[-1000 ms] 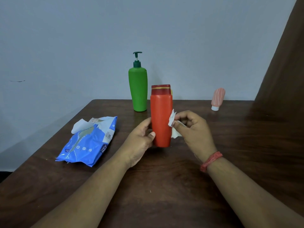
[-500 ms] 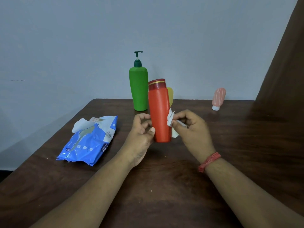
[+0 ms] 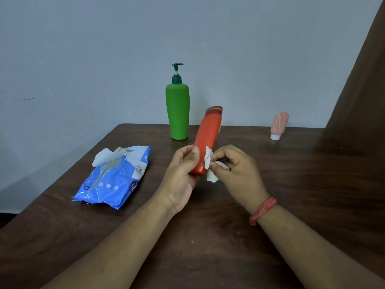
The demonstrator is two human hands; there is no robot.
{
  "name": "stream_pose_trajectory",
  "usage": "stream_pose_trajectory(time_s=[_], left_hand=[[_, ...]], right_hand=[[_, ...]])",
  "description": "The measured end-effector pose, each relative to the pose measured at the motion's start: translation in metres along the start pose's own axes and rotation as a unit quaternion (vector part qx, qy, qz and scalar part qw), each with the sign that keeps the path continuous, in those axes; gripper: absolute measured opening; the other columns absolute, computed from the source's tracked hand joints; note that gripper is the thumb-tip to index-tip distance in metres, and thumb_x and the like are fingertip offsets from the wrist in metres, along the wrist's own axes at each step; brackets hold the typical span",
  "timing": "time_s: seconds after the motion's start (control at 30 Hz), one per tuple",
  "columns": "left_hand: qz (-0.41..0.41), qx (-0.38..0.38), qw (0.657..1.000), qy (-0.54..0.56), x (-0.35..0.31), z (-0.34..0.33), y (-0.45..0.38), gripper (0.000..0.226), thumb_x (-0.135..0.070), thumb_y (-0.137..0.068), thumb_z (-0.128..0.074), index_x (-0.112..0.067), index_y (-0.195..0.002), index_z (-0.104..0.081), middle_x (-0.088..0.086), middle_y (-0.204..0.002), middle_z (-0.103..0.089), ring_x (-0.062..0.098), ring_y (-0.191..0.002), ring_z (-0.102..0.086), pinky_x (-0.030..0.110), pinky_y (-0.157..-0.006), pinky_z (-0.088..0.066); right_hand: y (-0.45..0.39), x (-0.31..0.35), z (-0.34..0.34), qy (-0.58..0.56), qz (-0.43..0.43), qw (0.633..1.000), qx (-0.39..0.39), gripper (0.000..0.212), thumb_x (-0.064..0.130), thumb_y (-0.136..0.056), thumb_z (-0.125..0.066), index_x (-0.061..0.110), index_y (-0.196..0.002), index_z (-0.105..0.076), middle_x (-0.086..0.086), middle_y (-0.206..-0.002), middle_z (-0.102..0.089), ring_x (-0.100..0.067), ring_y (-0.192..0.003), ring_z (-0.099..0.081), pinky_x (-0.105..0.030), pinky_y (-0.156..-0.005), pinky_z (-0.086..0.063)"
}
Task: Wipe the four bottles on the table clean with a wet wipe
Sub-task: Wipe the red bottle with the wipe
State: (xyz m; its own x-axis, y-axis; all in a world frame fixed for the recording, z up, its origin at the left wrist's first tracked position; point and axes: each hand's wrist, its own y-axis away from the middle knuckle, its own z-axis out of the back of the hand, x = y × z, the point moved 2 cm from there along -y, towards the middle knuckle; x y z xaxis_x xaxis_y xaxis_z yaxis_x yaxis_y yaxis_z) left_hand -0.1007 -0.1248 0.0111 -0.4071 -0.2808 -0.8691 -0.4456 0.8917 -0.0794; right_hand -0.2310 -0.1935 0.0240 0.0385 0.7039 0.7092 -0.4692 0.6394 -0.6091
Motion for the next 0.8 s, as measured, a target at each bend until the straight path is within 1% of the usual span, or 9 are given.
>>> stream_pose_trajectory(time_s=[0.03,0.1,0.27,0.33,0.4,0.5,0.6,0.67,0.8], left_hand=[[-0.002,0.002,1.0,-0.013,0.001,-0.002,0.001,0.056,-0.027,-0.082,-0.066,-0.007,-0.132,-0.053,0.007,-0.118,-0.071,0.016,-0.1,-0.069,0.032,-0.084,-0.054],[0.0,0.006,1.0,-0.025,0.003,-0.003,0.0,0.059,-0.027,-0.078,-0.069,-0.006,-0.132,-0.055,0.003,-0.111,-0.072,0.012,-0.095,-0.068,0.029,-0.082,-0.052],[0.046,0.073,0.996,0.005,0.005,-0.004,0.001,0.047,-0.029,-0.087,-0.063,-0.008,-0.129,-0.062,0.006,-0.107,-0.071,0.015,-0.095,-0.066,0.032,-0.084,-0.054],[0.052,0.093,0.994,0.013,0.005,-0.005,0.003,0.046,-0.025,-0.091,-0.059,-0.005,-0.131,-0.06,0.008,-0.107,-0.07,0.017,-0.096,-0.065,0.035,-0.089,-0.052],[0.04,0.088,0.995,0.023,0.003,-0.001,0.002,0.043,-0.021,-0.091,-0.059,0.0,-0.129,-0.06,0.011,-0.109,-0.069,0.019,-0.097,-0.065,0.036,-0.091,-0.049],[0.029,0.055,0.997,0.047,-0.002,0.005,0.0,0.047,-0.022,-0.089,-0.062,0.003,-0.128,-0.058,0.012,-0.106,-0.07,0.02,-0.092,-0.063,0.034,-0.083,-0.05],[0.037,0.046,0.997,0.045,0.0,0.002,0.001,0.057,-0.026,-0.087,-0.067,0.002,-0.133,-0.053,0.017,-0.118,-0.069,0.024,-0.1,-0.068,0.041,-0.086,-0.058],[0.038,0.045,0.998,0.038,0.002,-0.001,0.002,0.054,-0.029,-0.088,-0.063,0.002,-0.133,-0.053,0.019,-0.123,-0.067,0.027,-0.105,-0.068,0.046,-0.092,-0.057],[0.03,0.028,0.998,0.042,-0.001,0.0,0.001,0.055,-0.031,-0.089,-0.056,0.002,-0.134,-0.052,0.022,-0.13,-0.064,0.031,-0.112,-0.065,0.048,-0.094,-0.055]], right_hand=[[0.001,0.002,-0.001,0.0,0.014,1.0,0.001,0.01,0.006,-0.086,-0.074,0.015,-0.087,-0.07,0.008,-0.09,-0.064,-0.012,-0.087,-0.065,-0.024,-0.075,-0.054],[0.001,0.007,-0.003,0.0,0.036,0.999,-0.003,0.008,0.006,-0.087,-0.074,0.013,-0.087,-0.07,0.007,-0.089,-0.064,-0.014,-0.087,-0.064,-0.024,-0.075,-0.054],[-0.002,0.012,0.001,0.022,0.061,0.995,-0.071,0.01,0.003,-0.086,-0.073,0.012,-0.09,-0.072,0.004,-0.092,-0.065,-0.011,-0.09,-0.064,-0.02,-0.077,-0.051],[-0.001,0.014,0.003,0.032,0.074,0.994,-0.075,0.011,0.002,-0.086,-0.072,0.011,-0.091,-0.072,0.003,-0.093,-0.066,-0.01,-0.091,-0.064,-0.019,-0.077,-0.051],[0.001,0.015,0.002,0.045,0.091,0.993,-0.054,0.01,0.002,-0.085,-0.073,0.011,-0.089,-0.073,0.004,-0.093,-0.066,-0.009,-0.091,-0.064,-0.017,-0.077,-0.05],[0.0,0.015,0.0,0.062,0.103,0.993,-0.019,0.01,0.003,-0.085,-0.073,0.012,-0.088,-0.073,0.006,-0.091,-0.066,-0.004,-0.09,-0.063,-0.014,-0.077,-0.05],[-0.002,0.013,0.004,0.083,0.098,0.99,-0.063,0.008,0.005,-0.087,-0.073,0.013,-0.091,-0.073,0.005,-0.094,-0.066,-0.002,-0.092,-0.062,-0.014,-0.08,-0.05],[-0.001,0.014,0.007,0.098,0.097,0.987,-0.079,0.008,0.006,-0.088,-0.072,0.012,-0.092,-0.073,0.003,-0.096,-0.065,-0.004,-0.092,-0.062,-0.014,-0.08,-0.049],[0.001,0.012,0.005,0.157,0.145,0.977,0.004,0.008,0.009,-0.089,-0.072,0.013,-0.096,-0.074,0.002,-0.1,-0.066,-0.007,-0.094,-0.061,-0.016,-0.083,-0.049]])
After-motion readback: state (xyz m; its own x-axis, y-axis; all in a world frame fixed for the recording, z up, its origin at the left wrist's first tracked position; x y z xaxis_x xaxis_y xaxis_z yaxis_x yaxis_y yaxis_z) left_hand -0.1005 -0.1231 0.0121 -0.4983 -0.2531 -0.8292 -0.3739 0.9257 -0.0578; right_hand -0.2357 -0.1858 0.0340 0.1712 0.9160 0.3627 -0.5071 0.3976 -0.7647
